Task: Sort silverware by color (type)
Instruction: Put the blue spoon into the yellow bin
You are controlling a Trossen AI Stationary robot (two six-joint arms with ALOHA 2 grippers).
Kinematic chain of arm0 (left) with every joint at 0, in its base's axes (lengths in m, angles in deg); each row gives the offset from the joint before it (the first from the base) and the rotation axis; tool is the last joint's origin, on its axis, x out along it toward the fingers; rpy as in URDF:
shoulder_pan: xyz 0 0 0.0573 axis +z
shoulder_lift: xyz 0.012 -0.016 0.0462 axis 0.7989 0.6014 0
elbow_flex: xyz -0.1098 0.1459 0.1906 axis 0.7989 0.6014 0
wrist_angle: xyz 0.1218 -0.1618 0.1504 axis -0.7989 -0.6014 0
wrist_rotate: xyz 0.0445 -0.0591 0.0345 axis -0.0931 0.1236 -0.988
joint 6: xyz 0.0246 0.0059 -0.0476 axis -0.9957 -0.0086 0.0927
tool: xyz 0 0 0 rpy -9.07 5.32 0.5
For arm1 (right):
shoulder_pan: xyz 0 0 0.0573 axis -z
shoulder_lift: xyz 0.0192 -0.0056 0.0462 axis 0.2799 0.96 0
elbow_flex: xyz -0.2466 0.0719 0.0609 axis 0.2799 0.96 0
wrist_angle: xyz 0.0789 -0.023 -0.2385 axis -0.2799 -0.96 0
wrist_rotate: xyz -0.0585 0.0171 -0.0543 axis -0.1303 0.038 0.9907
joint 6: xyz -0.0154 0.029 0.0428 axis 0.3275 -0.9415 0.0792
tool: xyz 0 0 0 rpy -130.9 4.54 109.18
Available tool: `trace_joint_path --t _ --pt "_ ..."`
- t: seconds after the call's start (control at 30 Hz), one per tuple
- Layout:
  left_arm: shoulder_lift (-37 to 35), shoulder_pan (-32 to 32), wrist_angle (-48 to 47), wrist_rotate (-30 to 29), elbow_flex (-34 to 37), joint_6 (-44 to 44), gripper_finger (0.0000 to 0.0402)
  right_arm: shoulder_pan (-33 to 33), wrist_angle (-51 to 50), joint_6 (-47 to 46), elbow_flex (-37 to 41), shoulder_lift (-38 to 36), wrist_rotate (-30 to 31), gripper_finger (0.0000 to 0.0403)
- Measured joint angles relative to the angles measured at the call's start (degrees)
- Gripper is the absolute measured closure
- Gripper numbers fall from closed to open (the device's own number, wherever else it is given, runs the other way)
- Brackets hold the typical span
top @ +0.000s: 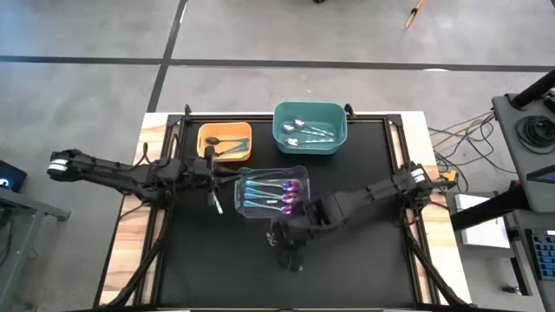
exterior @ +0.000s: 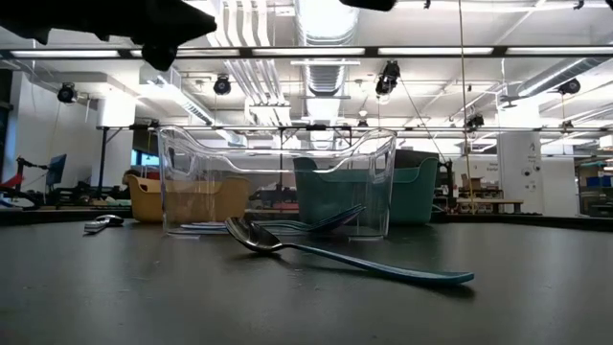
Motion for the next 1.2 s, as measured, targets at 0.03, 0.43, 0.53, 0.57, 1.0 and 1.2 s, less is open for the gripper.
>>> trace_joint_path --t 0.03,0.43,0.53,0.57,1.0,1.2 --pt "0.0 -0.8 1.1 0.0 0.4 0.0 0.0364 -0.9 0.2 -1.2 0.8 0.0 0.7 0.0268" --pt "0.6 -7.7 11.0 0.1 3.5 2.7 0.0364 -6.5 5.4 -15.1 12.3 0.1 5.5 0.0268" --pt "1.4 -8.7 11.0 0.1 3.8 3.7 0.0364 -6.3 5.4 -17.7 15.1 0.1 5.9 0.0268" --pt "1.8 -8.9 11.3 0.1 3.8 3.8 0.0364 -6.3 5.3 -18.2 15.8 0.1 5.9 0.0268" --pt "8.2 -9.7 16.1 0.1 3.8 4.1 0.0364 -6.4 6.0 -23.5 19.3 0.1 8.8 0.0268" --pt "9.3 -10.0 17.3 0.1 3.9 4.3 0.0365 -6.4 8.9 -22.4 19.3 0.1 11.3 0.0268"
